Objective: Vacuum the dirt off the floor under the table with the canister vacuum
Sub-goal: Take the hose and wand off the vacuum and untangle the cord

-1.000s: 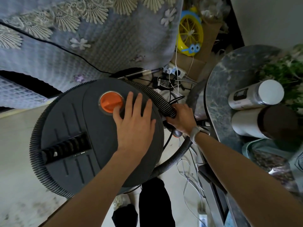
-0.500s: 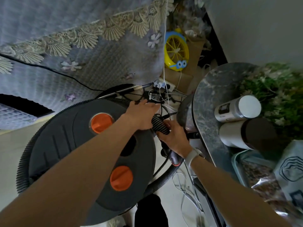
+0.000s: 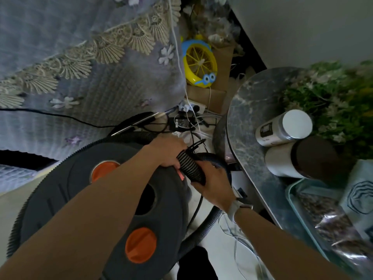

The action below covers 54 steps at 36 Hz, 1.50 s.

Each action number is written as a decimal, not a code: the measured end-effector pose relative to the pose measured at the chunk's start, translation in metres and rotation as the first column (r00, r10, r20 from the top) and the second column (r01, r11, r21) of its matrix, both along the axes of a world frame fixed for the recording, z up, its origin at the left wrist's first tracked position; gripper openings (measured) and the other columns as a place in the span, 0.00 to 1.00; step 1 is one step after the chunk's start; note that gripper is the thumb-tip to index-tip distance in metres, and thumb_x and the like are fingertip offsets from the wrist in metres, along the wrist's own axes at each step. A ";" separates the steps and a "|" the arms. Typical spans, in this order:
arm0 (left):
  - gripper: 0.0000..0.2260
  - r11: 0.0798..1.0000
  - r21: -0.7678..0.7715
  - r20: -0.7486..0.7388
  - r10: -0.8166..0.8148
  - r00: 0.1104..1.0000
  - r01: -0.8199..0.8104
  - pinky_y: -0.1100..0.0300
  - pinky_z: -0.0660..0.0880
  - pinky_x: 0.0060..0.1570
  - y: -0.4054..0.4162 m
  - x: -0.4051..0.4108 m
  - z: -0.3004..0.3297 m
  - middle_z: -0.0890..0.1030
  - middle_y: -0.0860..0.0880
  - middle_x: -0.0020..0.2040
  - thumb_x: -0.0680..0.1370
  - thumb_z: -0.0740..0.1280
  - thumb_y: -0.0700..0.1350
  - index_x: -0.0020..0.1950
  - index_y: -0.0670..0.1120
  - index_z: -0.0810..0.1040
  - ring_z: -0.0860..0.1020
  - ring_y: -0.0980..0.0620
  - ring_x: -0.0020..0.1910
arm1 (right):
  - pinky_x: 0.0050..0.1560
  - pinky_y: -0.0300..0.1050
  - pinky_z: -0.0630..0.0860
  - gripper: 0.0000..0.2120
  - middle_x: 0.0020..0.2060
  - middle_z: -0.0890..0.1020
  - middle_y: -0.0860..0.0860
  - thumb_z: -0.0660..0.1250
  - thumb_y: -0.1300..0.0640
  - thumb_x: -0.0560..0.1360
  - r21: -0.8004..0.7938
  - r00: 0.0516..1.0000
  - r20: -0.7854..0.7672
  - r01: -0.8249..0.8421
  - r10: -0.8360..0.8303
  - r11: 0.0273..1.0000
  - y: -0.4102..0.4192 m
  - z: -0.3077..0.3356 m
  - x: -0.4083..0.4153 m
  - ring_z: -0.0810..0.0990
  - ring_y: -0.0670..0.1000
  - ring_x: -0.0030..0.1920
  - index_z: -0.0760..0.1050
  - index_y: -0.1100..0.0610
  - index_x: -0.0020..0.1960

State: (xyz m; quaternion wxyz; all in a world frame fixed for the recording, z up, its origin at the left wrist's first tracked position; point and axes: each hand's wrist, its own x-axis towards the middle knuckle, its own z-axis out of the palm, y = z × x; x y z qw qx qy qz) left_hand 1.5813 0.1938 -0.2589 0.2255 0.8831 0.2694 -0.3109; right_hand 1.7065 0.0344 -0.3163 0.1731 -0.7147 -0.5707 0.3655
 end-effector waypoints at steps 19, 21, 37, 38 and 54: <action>0.25 0.950 0.299 0.139 0.052 0.989 -0.091 0.53 0.62 0.61 0.003 -0.049 0.077 0.70 0.50 0.66 0.75 0.65 0.59 0.68 0.49 0.68 0.69 0.50 0.65 | 0.55 0.45 0.72 0.35 0.58 0.79 0.54 0.78 0.52 0.65 -0.174 0.991 -0.131 -0.005 -0.018 0.985 0.030 0.016 -0.003 0.77 0.55 0.58 0.68 0.55 0.67; 0.25 0.940 0.302 0.168 0.112 0.979 -0.160 0.53 0.62 0.61 0.002 -0.058 0.089 0.70 0.50 0.66 0.75 0.65 0.59 0.69 0.49 0.67 0.70 0.49 0.65 | 0.53 0.43 0.72 0.33 0.56 0.79 0.51 0.77 0.53 0.66 -0.168 0.979 -0.198 0.023 -0.057 0.985 0.029 0.024 -0.008 0.78 0.53 0.55 0.67 0.54 0.67; 0.39 0.878 0.254 0.233 0.350 0.907 -0.405 0.47 0.63 0.63 -0.071 -0.151 0.158 0.75 0.52 0.63 0.65 0.44 0.73 0.68 0.55 0.71 0.72 0.45 0.63 | 0.51 0.21 0.67 0.31 0.53 0.74 0.46 0.76 0.55 0.69 -0.103 0.945 -0.289 -0.192 0.156 0.976 0.010 0.145 -0.048 0.74 0.44 0.54 0.66 0.56 0.68; 0.40 0.891 0.252 0.215 0.328 0.920 -0.377 0.49 0.62 0.64 -0.077 -0.153 0.160 0.73 0.53 0.65 0.64 0.43 0.73 0.69 0.56 0.69 0.71 0.46 0.64 | 0.56 0.27 0.70 0.31 0.54 0.75 0.46 0.76 0.54 0.69 -0.105 0.938 -0.290 -0.229 0.191 0.968 0.007 0.150 -0.052 0.75 0.46 0.56 0.67 0.55 0.68; 0.43 0.673 -0.019 0.435 0.671 0.600 -0.739 0.52 0.74 0.46 -0.256 -0.258 0.155 0.79 0.47 0.55 0.70 0.42 0.76 0.64 0.45 0.74 0.77 0.45 0.51 | 0.70 0.45 0.51 0.38 0.57 0.78 0.52 0.63 0.32 0.65 0.233 0.824 0.165 -0.566 0.542 0.791 -0.066 0.190 -0.134 0.70 0.51 0.61 0.71 0.54 0.67</action>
